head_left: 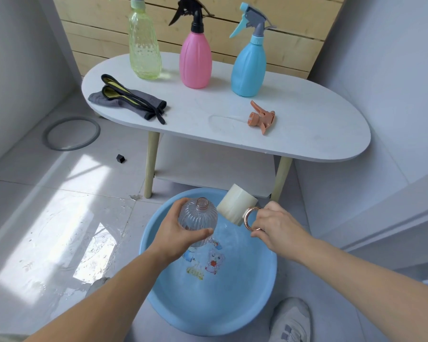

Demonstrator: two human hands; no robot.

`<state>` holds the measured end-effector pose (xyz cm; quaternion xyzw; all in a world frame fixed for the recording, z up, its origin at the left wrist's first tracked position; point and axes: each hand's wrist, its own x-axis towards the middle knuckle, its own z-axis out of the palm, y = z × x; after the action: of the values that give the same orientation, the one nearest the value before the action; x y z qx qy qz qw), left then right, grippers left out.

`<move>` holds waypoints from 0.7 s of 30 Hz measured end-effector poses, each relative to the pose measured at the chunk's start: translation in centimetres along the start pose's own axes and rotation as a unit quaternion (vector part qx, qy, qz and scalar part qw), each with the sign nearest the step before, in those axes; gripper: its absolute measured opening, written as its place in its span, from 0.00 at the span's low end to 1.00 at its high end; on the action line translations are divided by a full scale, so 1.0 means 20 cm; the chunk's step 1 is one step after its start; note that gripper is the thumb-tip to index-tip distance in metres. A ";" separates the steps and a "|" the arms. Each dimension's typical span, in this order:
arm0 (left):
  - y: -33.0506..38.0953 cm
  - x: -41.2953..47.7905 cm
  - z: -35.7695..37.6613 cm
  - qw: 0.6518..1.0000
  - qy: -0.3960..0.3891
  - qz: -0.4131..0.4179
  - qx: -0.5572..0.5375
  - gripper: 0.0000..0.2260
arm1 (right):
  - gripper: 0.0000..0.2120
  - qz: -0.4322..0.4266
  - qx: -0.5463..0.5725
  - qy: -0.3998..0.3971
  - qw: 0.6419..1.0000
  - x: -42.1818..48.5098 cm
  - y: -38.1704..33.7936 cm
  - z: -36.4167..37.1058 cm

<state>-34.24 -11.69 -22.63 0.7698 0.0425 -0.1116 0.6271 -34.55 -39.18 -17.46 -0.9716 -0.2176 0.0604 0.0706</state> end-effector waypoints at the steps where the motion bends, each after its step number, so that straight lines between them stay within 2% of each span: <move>1: 0.01 0.00 0.00 1.000 0.002 0.003 -0.001 0.41 | 0.11 0.018 0.021 0.001 1.000 -0.01 -0.01 -0.02; 6: 0.07 -0.01 0.00 1.000 -0.005 0.016 -0.008 0.39 | 0.06 0.132 0.204 0.056 0.968 -0.03 -0.05 -0.18; 9: 0.15 -0.02 0.00 0.999 -0.013 0.036 -0.006 0.37 | 0.09 0.194 0.272 0.036 0.942 -0.06 -0.03 -0.30; 12: 0.26 -0.03 -0.02 0.998 -0.014 0.058 -0.016 0.34 | 0.09 0.221 0.329 0.047 0.917 -0.10 0.00 -0.44; 15: 0.40 -0.04 -0.05 0.996 -0.016 0.089 -0.020 0.35 | 0.10 0.211 0.368 0.083 0.902 -0.13 0.02 -0.62; 21: 0.70 -0.03 -0.06 0.991 -0.021 0.135 -0.009 0.39 | 0.11 0.211 0.546 0.202 0.785 -0.14 0.13 -0.90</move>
<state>-31.77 -13.33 -8.91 0.7603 -0.0743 -0.0417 0.6440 -33.29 -44.59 0.03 -0.7822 0.0818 -0.0151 0.6175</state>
